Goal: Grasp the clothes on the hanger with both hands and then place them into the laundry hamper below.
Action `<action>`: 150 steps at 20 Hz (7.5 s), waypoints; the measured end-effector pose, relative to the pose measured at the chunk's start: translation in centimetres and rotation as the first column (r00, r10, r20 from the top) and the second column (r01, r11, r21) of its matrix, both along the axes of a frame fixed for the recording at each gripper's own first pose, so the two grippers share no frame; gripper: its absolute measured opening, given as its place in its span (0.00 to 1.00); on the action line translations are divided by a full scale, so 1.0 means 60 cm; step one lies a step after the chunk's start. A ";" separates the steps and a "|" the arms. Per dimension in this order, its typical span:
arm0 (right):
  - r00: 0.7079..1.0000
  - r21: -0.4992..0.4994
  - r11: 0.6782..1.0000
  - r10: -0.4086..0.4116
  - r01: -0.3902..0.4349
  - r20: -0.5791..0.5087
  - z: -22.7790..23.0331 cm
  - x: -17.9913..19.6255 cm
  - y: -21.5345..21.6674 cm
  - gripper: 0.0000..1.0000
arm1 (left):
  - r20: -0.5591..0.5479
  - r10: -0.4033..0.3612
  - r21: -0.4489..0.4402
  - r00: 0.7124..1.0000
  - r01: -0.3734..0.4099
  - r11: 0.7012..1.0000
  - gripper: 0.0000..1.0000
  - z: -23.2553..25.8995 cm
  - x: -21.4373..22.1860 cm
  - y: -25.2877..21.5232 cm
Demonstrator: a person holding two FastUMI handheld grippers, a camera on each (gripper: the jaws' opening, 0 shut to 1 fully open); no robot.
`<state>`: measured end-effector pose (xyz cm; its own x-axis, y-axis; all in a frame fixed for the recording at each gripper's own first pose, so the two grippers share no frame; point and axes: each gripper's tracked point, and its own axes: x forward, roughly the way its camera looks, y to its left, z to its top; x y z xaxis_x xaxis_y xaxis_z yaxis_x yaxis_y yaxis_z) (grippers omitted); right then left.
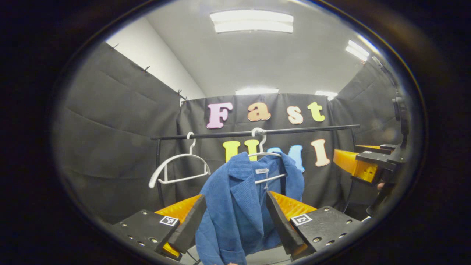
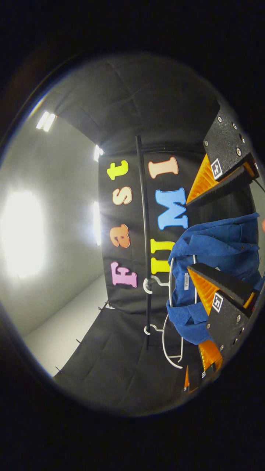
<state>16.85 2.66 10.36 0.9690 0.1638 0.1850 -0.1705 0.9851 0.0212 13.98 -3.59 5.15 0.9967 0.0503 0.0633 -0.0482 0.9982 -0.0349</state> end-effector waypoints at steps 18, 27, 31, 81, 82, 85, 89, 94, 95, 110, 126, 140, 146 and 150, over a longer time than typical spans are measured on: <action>0.979 -0.029 0.986 0.157 -0.162 -0.129 -0.122 0.237 0.064 0.95 | -0.116 0.152 0.057 0.982 -0.147 0.988 0.94 -0.104 0.240 -0.039; 0.950 -0.011 0.981 0.187 -0.196 -0.251 -0.220 0.318 0.106 0.95 | -0.113 0.225 0.050 0.968 -0.221 0.974 0.95 -0.136 0.283 -0.015; 0.931 0.016 0.980 0.194 -0.199 -0.310 -0.256 0.329 0.119 0.95 | -0.127 0.251 0.108 0.959 -0.239 0.965 0.93 -0.151 0.300 -0.015; 0.979 -0.206 0.969 -0.166 0.138 -0.121 -0.167 0.537 -0.074 0.04 | -0.175 0.271 0.131 0.946 -0.251 0.959 0.00 -0.095 0.274 0.248; 0.975 -0.205 0.969 -0.170 0.138 -0.145 -0.182 0.534 -0.077 0.04 | -0.184 0.268 0.133 0.946 -0.246 0.960 0.01 -0.106 0.268 0.244; 0.963 -0.211 0.969 -0.174 0.130 -0.205 -0.235 0.523 -0.089 0.04 | -0.216 0.239 0.152 0.947 -0.209 0.966 0.00 -0.142 0.266 0.230; 0.952 -0.243 0.964 -0.174 0.111 -0.253 -0.289 0.492 -0.091 0.03 | -0.257 0.215 0.167 0.942 -0.176 0.970 0.00 -0.199 0.248 0.213; 0.946 -0.245 0.966 -0.148 0.077 -0.290 -0.316 0.431 -0.086 0.04 | -0.269 0.189 0.112 0.944 -0.164 0.980 0.01 -0.224 0.213 0.201; 0.947 -0.242 0.968 -0.140 0.069 -0.289 -0.314 0.413 -0.082 0.04 | -0.258 0.184 0.106 0.949 -0.162 0.981 0.00 -0.219 0.204 0.197; 0.968 -0.125 0.987 -0.128 0.103 -0.217 -0.175 0.069 -0.023 0.04 | -0.126 -0.137 0.044 0.982 0.144 0.989 0.01 -0.095 0.001 0.104; 0.955 -0.085 0.995 0.029 -0.057 -0.296 -0.240 -0.143 0.094 0.04 | -0.086 -0.428 -0.074 0.900 0.422 0.903 0.00 -0.162 -0.113 -0.100; 0.829 -0.136 0.982 0.033 -0.131 -0.559 -0.508 -0.193 0.118 0.04 | -0.351 -0.326 -0.107 0.878 0.308 0.945 0.01 -0.450 -0.135 -0.064; 0.776 -0.177 0.975 -0.009 -0.133 -0.630 -0.596 -0.212 0.106 0.04 | -0.452 -0.293 -0.103 0.842 0.277 0.955 0.03 -0.559 -0.147 -0.047; 0.725 -0.195 0.971 -0.033 -0.141 -0.688 -0.665 -0.230 0.095 0.05 | -0.534 -0.275 -0.104 0.799 0.261 0.960 0.01 -0.630 -0.169 -0.032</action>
<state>3.06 8.39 -29.54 0.8041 0.1709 -0.5694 -0.2481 0.9669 -0.0601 3.86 -5.51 -32.64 0.8440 -0.2297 -0.4847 0.2035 0.9732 -0.1069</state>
